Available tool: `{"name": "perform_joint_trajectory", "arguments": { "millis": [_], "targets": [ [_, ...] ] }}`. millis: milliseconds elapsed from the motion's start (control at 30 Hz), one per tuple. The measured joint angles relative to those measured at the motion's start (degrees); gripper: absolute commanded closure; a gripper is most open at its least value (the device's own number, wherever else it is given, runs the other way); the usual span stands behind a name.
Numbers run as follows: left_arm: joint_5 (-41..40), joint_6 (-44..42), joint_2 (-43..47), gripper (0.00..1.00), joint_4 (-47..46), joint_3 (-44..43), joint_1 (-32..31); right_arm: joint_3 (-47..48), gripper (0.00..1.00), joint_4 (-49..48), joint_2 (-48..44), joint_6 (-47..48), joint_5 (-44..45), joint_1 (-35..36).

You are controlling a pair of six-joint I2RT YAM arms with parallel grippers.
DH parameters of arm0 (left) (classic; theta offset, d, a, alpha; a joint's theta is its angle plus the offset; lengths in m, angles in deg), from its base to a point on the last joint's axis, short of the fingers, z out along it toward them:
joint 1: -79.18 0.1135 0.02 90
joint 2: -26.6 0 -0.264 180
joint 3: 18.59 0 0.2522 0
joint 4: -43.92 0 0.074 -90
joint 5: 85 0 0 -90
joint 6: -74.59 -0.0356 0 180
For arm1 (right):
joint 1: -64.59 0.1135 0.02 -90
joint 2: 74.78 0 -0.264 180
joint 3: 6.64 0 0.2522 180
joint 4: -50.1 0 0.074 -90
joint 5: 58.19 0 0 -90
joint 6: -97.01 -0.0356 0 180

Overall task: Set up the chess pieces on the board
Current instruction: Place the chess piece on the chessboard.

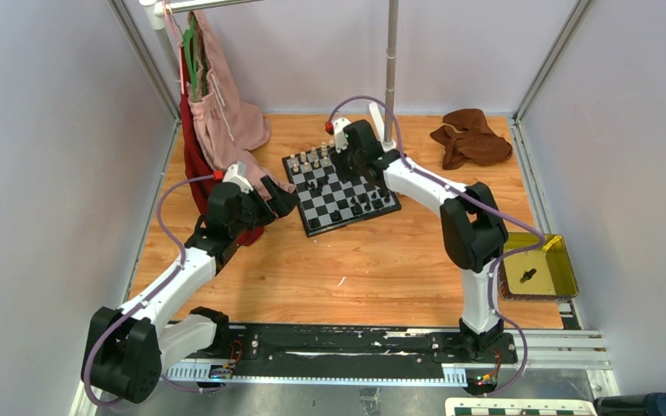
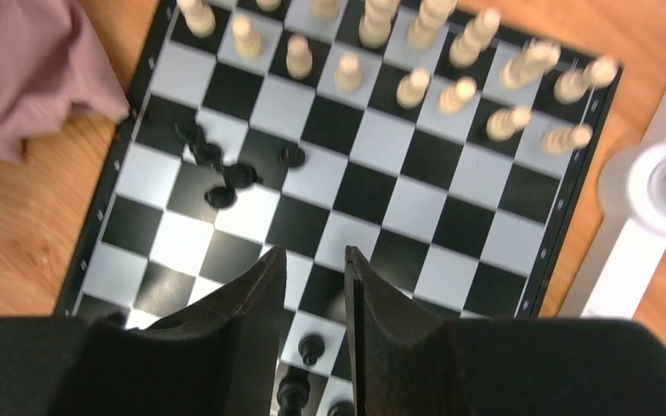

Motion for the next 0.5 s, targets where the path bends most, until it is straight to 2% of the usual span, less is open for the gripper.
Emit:
{"name": "perform_joint_trajectory", "arguments": {
  "millis": [300,500],
  "targets": [
    [0.0,-0.5,-2.0,0.00,0.0,-0.2,0.0,12.4,0.61,0.5,8.2,0.0,-2.1,0.0],
    [0.0,-1.3,-3.7,0.00,0.0,-1.0,0.0,16.3,0.60,1.9,13.0,-0.1,-3.6,0.0]
  ]
}}
